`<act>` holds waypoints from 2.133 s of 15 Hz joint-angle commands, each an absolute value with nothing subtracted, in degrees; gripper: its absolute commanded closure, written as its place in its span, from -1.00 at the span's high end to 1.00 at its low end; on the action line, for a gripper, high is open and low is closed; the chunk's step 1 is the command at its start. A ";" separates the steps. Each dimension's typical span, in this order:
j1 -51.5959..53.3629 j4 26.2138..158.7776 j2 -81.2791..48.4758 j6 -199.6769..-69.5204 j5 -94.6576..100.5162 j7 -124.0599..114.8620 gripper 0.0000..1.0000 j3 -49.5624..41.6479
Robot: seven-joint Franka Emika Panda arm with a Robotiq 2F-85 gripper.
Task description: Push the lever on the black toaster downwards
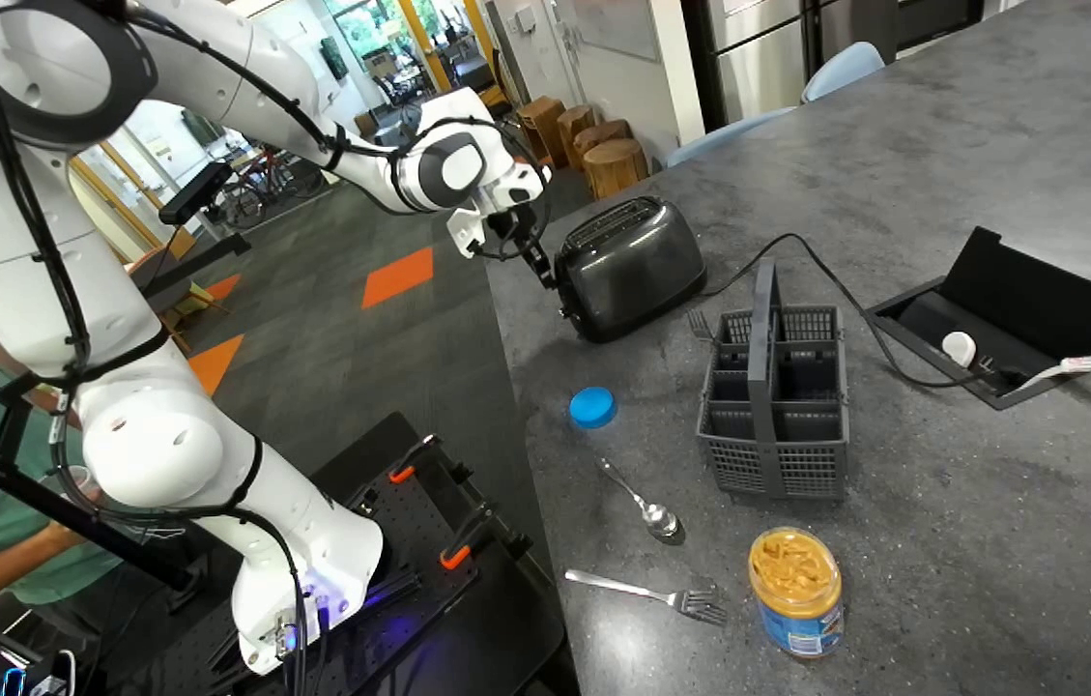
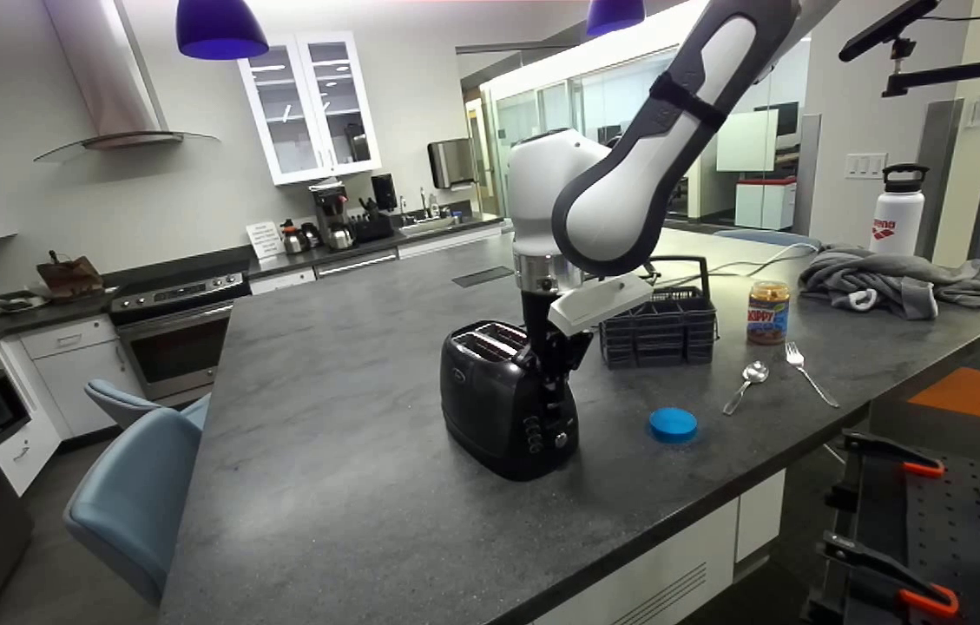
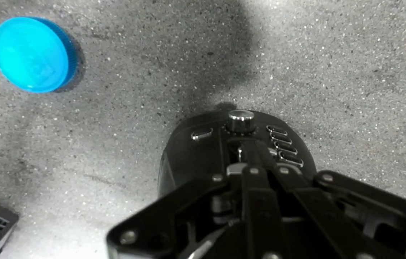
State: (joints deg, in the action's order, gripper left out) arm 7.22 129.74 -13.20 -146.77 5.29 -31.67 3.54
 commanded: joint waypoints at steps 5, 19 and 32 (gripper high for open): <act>8.03 125.57 -19.84 -147.68 3.67 -29.77 -1.00 2.21; 7.53 123.34 -24.19 -148.45 2.51 -27.54 -1.00 1.61; 9.97 138.53 -4.28 -153.26 3.78 -31.49 -1.00 0.56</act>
